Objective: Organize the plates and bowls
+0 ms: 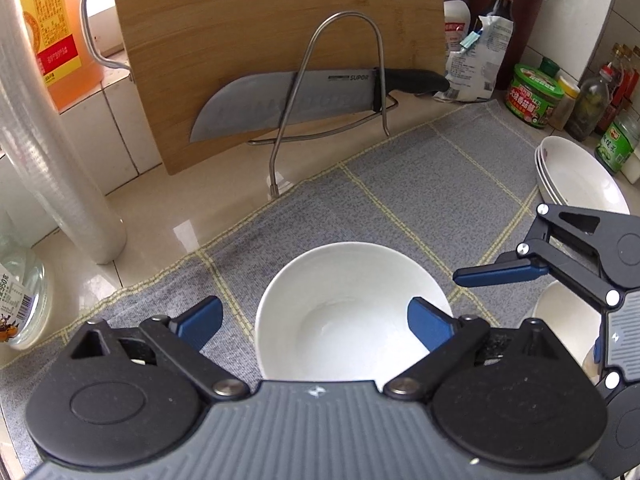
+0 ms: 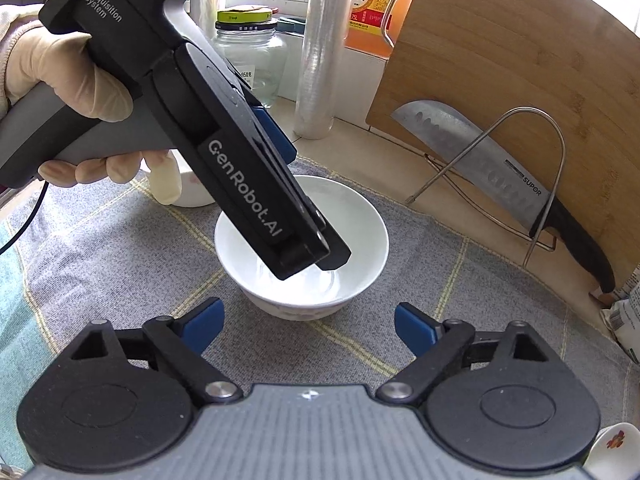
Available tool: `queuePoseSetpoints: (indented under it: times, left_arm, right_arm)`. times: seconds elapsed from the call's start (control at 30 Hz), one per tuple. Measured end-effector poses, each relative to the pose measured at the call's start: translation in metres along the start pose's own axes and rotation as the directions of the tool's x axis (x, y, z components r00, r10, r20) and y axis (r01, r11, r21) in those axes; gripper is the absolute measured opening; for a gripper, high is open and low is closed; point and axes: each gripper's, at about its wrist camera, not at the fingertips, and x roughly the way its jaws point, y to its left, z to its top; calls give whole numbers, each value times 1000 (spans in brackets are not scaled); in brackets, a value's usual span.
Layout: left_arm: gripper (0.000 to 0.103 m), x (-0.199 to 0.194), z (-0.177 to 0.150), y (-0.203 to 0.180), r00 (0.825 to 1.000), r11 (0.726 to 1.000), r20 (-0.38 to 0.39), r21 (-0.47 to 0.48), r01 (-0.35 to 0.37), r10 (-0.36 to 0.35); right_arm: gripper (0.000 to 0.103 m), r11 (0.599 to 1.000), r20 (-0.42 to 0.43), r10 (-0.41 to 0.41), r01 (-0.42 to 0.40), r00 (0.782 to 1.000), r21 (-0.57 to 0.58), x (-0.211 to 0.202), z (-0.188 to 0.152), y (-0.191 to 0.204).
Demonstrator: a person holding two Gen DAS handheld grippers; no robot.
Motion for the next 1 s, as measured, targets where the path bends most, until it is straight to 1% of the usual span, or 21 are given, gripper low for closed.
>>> queuePoseSetpoints:
  times: [0.07,0.13,0.2,0.3,0.43,0.53,0.67,1.0]
  left_arm:
    - [96,1,-1,2,1000,1000,-5,0,2,-2]
    - [92,2,-1,2,1000,1000,-7,7,-2,2]
    - [91,2,-1,2,1000,1000,-11,9,1,-1]
    - [90,2,-2,2,1000,1000,-13,25,6,-6]
    - [82,4,-2,1,999,999,-25,35,26,-25]
    - [80,6,-1,0,999,999,-27,41,26,-25]
    - [79,5,1,-2,998,997,-24,50,52,-51]
    - [78,5,1,-2,998,997,-23,46,61,-60]
  right_arm:
    - [87,1000,-4,4,-4,1000,3,2,2,-1]
    - [84,1000,-3,8,-8,1000,2,4,3,-1]
    - [82,1000,-3,12,-12,1000,3,6,4,-1]
    - [81,1000,5,12,-12,1000,0,7,5,0]
    - [81,1000,15,7,-7,1000,-9,7,7,1]
    - [81,1000,20,6,-6,1000,-9,7,8,1]
    - [81,1000,25,4,-4,1000,-10,7,7,2]
    - [81,1000,25,1,-1,1000,0,6,7,1]
